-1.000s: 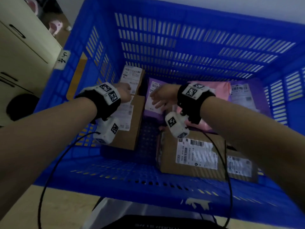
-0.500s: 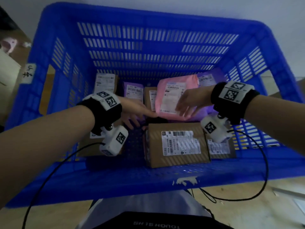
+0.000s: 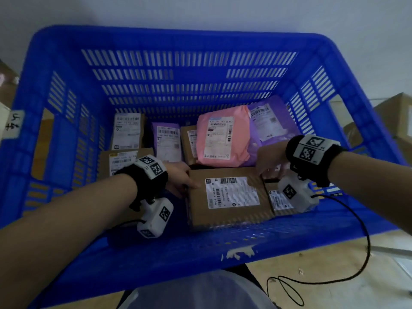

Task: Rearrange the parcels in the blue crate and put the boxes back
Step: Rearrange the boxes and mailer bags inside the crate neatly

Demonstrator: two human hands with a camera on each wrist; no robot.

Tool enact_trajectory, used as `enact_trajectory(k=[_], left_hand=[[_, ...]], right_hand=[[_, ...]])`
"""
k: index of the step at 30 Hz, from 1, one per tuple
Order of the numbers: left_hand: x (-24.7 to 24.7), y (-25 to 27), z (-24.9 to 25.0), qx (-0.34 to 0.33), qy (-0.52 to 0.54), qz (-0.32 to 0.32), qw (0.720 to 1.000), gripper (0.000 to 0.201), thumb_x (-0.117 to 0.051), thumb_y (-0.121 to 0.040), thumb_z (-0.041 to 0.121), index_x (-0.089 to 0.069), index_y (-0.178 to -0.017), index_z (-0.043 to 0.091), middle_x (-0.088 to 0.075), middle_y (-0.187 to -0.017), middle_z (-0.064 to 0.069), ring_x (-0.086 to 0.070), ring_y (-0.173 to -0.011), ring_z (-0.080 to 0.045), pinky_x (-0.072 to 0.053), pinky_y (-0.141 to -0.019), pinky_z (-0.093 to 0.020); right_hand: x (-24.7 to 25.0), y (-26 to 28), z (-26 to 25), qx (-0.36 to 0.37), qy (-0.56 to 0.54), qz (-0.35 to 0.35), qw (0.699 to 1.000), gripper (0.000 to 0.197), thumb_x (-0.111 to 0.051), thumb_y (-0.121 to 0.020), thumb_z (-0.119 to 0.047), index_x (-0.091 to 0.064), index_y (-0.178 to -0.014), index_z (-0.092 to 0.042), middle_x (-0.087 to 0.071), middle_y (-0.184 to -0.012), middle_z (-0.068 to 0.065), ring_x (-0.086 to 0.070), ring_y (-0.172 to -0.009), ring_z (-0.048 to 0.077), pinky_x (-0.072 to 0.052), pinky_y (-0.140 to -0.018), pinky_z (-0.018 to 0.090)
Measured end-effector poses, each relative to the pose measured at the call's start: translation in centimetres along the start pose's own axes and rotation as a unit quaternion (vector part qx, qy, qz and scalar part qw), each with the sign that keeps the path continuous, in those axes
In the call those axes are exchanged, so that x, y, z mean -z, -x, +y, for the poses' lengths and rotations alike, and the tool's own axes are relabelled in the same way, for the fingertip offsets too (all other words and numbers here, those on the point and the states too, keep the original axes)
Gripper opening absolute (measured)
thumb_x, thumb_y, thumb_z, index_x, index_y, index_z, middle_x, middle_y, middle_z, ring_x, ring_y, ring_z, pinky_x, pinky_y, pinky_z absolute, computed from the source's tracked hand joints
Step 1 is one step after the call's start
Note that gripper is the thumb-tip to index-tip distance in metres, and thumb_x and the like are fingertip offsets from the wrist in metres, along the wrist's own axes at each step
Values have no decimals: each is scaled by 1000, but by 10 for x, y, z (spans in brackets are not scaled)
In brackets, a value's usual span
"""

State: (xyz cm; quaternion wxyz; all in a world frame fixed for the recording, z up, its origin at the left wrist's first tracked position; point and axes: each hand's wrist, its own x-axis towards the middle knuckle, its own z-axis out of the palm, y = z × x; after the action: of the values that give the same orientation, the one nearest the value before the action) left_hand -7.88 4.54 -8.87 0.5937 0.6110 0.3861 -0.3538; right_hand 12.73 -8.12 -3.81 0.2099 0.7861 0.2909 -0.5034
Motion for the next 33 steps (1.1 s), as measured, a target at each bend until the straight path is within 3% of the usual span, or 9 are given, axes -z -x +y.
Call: enact_trajectory(k=[6,10,12,15,21,24,26,30,33], left_hand=[[12,-5,4,-15,29,90,995,52,-63,-86,43,-50,-127,14,-56,-121,-9,-56,-103,-27,-52,-88,-44],[19,-13,10,3,121,144,982,55,-62,-88,39,-43,-128,6,-54,-120,-17,-56,-107,-35,-48,-82,-42],[20,-18,15,5,161,116,980,36,-61,-90,30,-50,-113,5,-57,-108,-19,-59,-95,-33,-46,-81,-39],[19,-25,25,3,190,108,976,20,-53,-94,15,-50,-77,6,-51,-76,-12,-50,-65,-23,-44,-67,-30],[33,-48,33,-49,199,146,968,39,-55,-91,5,-46,-127,-3,-56,-79,-11,-52,-58,-21,-48,-58,-30],[38,-54,35,-66,200,167,963,51,-59,-90,8,-38,-137,3,-62,-113,-17,-62,-95,-31,-52,-92,-46],[40,-55,34,-74,187,172,964,63,-61,-90,12,-29,-144,3,-59,-119,-17,-61,-103,-32,-50,-96,-47],[42,-41,34,-67,150,191,968,46,-55,-94,26,-46,-132,2,-60,-118,-18,-60,-78,-24,-56,-66,-31],[49,-22,38,-64,85,225,969,32,-52,-94,37,-55,-111,10,-62,-116,-18,-59,-83,-26,-50,-69,-31]], right_hand=[[9,0,12,13,-112,54,992,23,-60,-89,-27,-59,-86,-4,-60,-76,11,-55,-63,24,-47,-58,27],[23,-2,2,18,-118,237,964,39,-62,-86,-39,-56,-69,-4,-62,-49,3,-62,-53,18,-45,-54,25],[27,-6,-3,31,-110,295,949,51,-68,-80,-46,-56,-106,-4,-66,-91,8,-64,-92,24,-45,-68,27],[25,-18,-12,55,-129,260,955,94,-73,-75,-45,-20,-148,-19,-40,-145,12,-37,-134,31,-35,-108,39],[20,-29,-27,82,-77,244,963,84,-68,-84,-25,-15,-149,-12,-36,-147,14,-40,-133,32,-33,-108,34],[28,-40,-26,89,-114,255,956,90,-72,-80,-21,-15,-149,-16,-40,-140,8,-46,-125,27,-35,-102,25],[32,-44,-26,91,-142,258,951,96,-76,-74,-17,-17,-149,-18,-39,-143,5,-45,-126,25,-36,-102,24],[40,-40,-29,79,-86,244,963,87,-68,-83,-16,-13,-150,-14,-36,-148,15,-39,-134,30,-32,-107,32],[45,-30,-29,68,-72,267,959,91,-70,-81,-17,-12,-151,-17,-37,-148,16,-40,-133,31,-35,-107,33]])
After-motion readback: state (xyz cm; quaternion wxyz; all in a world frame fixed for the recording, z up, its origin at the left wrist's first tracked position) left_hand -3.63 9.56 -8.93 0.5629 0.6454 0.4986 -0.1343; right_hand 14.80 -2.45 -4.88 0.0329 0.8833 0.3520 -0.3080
